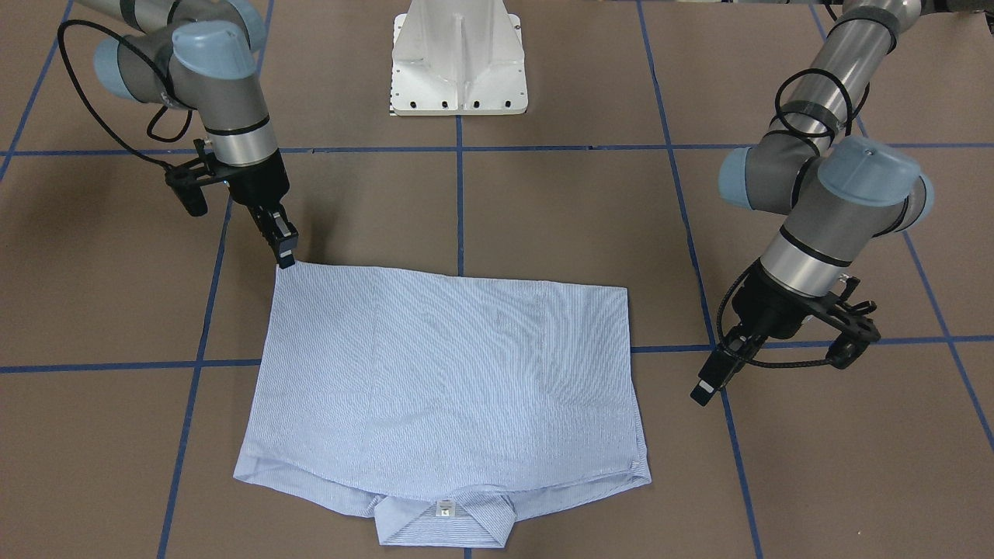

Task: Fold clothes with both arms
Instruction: 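Drag the folded shirt with the right gripper toward the robot, rotating it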

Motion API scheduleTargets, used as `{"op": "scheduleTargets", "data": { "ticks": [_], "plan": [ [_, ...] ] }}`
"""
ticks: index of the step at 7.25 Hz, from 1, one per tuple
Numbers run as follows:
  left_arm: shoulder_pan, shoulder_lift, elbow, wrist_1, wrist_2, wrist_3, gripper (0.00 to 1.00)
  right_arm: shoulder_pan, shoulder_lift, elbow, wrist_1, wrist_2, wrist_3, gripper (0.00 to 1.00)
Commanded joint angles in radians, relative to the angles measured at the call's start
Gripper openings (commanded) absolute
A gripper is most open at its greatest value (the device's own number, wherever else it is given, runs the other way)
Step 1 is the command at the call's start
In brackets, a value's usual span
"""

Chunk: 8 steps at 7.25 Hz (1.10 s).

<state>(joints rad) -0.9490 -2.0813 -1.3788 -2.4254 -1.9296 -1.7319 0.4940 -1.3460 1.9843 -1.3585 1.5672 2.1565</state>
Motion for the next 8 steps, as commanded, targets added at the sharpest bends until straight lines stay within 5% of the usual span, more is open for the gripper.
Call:
{"op": "scheduleTargets", "data": {
  "ticks": [1, 2, 4, 6, 8],
  "plan": [
    [0.001, 0.001, -0.019, 0.000, -0.002, -0.002, 0.56, -0.172, -0.013, 0.202, -0.269, 0.039, 0.005, 0.00],
    [0.007, 0.006, -0.029, 0.000, -0.005, -0.006, 0.56, -0.284, -0.037, 0.288, -0.397, 0.104, 0.005, 0.00],
    [0.022, 0.032, -0.112, 0.005, -0.014, -0.015, 0.56, -0.508, -0.035, 0.301, -0.436, 0.114, 0.009, 0.00],
    [0.102, 0.081, -0.262, 0.115, -0.019, -0.038, 0.58, -0.621, -0.033, 0.313, -0.436, 0.064, 0.107, 1.00],
    [0.211, 0.105, -0.345, 0.206, -0.003, -0.145, 0.64, -0.489, -0.032, 0.378, -0.438, 0.059, 0.109, 1.00]
  ]
}}
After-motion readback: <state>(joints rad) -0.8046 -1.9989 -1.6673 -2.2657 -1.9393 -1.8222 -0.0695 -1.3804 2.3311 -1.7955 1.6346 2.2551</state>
